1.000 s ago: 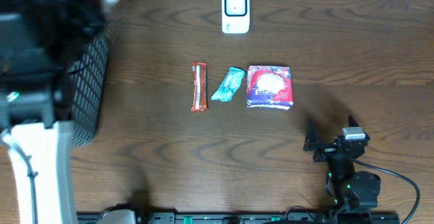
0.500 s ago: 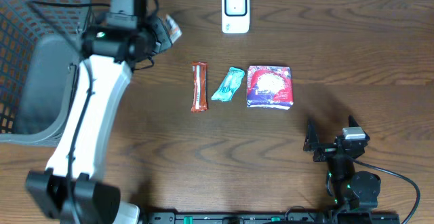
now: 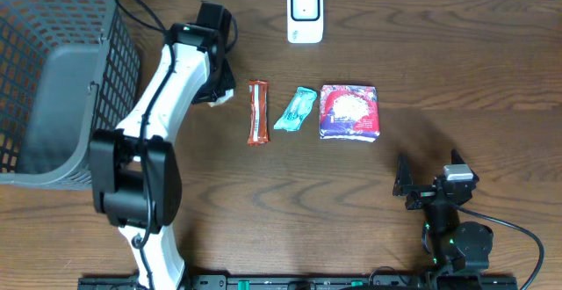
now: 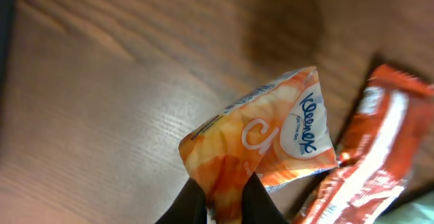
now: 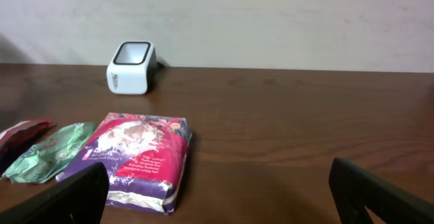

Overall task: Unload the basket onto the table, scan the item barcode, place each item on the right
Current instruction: 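Carry the small orange package out and place it left of the red-orange bar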

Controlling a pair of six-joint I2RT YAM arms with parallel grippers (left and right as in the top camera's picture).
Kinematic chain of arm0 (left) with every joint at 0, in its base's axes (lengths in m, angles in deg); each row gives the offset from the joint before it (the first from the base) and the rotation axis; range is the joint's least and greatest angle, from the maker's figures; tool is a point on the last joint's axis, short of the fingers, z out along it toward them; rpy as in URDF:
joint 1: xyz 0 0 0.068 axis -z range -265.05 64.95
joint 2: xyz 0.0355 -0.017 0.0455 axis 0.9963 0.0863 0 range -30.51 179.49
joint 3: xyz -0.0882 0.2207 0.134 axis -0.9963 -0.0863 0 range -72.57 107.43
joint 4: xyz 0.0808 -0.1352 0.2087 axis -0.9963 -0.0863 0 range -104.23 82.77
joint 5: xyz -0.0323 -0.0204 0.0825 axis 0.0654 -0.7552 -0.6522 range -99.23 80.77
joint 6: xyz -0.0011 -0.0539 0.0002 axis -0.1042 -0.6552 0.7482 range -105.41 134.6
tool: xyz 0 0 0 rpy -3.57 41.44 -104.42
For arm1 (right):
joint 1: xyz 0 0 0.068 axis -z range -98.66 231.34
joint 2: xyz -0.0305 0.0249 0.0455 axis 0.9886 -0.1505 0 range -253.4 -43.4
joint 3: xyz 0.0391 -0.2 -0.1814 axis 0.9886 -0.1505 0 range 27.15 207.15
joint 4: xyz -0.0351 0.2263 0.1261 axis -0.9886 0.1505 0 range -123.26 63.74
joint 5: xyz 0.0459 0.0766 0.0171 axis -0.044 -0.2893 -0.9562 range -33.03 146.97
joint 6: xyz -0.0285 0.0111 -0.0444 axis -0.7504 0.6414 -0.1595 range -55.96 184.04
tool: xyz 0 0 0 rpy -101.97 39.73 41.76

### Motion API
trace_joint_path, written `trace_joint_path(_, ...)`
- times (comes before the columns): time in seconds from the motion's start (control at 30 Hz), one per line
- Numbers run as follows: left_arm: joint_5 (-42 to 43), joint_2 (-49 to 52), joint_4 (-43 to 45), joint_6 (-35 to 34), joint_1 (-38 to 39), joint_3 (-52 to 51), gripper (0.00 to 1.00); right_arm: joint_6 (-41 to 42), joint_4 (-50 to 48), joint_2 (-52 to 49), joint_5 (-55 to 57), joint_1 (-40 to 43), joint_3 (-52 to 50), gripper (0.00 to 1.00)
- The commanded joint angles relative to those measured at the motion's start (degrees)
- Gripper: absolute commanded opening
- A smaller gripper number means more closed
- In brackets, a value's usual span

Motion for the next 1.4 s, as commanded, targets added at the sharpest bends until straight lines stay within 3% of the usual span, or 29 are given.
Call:
trace_joint_path(0.0, 2.9, 0.8, -0.4, -1.7, 0.0, 0.4, 0.08, -0.6, 0.2, 0.3, 0.2, -0.5, -0.1, 0.99)
trace_joint_path(0.27, 4.9, 1.1, -1.6, 7.8, 0.5, 0.4, 0.07, -0.6, 0.2, 0.3, 0.2, -0.5, -0.1, 0.99)
trace_joint_path(0.77, 8.2, 1.1, 0.0, 7.5, 1.5, -2.3, 0.08, -0.6, 0.2, 0.3, 0.2, -0.5, -0.1, 0.99)
trace_joint_path(0.83, 7.9, 1.1, 1.1, 7.5, 1.5, -3.3, 0.17, -0.6, 0.2, 0.3, 0.2, -0.5, -0.1, 0.99)
trace_joint_path(1.13, 7.6, 1.1, 5.0, 7.5, 1.5, -6.2, 0.17, -0.6, 0.2, 0.3, 0.2, -0.5, -0.1, 0.99)
trace_joint_path(1.2, 7.5, 1.1, 4.9, 7.5, 1.5, -6.3, 0.26, -0.6, 0.2, 0.3, 0.2, -0.5, -0.1, 0.99)
trace_joint_path(1.37, 7.5, 1.0, 5.0, 7.6, 1.4, -5.8, 0.28, -0.6, 0.2, 0.3, 0.2, -0.5, -0.1, 0.99)
